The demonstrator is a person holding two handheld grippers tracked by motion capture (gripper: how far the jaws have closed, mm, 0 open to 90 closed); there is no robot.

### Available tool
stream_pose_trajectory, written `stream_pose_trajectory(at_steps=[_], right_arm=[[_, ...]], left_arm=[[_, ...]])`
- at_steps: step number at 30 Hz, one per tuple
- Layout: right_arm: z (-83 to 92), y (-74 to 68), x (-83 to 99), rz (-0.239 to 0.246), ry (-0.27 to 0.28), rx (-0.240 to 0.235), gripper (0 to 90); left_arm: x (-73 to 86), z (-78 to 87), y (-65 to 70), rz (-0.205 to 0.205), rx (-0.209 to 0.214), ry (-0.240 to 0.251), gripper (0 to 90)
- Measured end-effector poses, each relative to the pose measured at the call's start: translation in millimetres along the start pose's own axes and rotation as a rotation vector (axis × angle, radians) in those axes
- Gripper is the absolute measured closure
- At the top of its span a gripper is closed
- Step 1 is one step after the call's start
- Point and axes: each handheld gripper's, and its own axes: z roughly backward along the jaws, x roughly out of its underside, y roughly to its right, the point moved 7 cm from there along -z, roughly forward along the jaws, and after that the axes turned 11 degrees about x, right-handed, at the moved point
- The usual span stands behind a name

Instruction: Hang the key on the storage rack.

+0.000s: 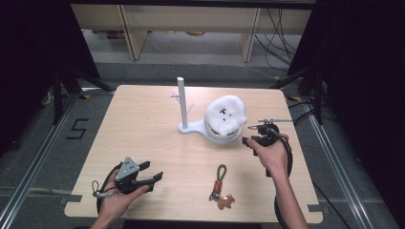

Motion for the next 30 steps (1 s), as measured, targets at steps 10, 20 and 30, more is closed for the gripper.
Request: stream_pose_trajectory(at_steps=[10, 20, 30], right_arm=[[2.6, -29.1, 49.8, -0.011, -0.211, -0.065, 61.2], [1.9, -58.9, 75.0, -0.001, -0.311, -0.08, 58.4], [-1.4, -79.7, 88.5, 0.023, -0.399, -0.076, 56.4]], left_arm=[[0.4, -4.3, -0.2, 0.002, -0.003, -0.011, 32.3], [5.3, -3.7, 1.9, 0.013, -0.003, -0.013, 32.1], [4.9, -2.3, 3.5, -0.006, 0.002, -0.019, 32.0]])
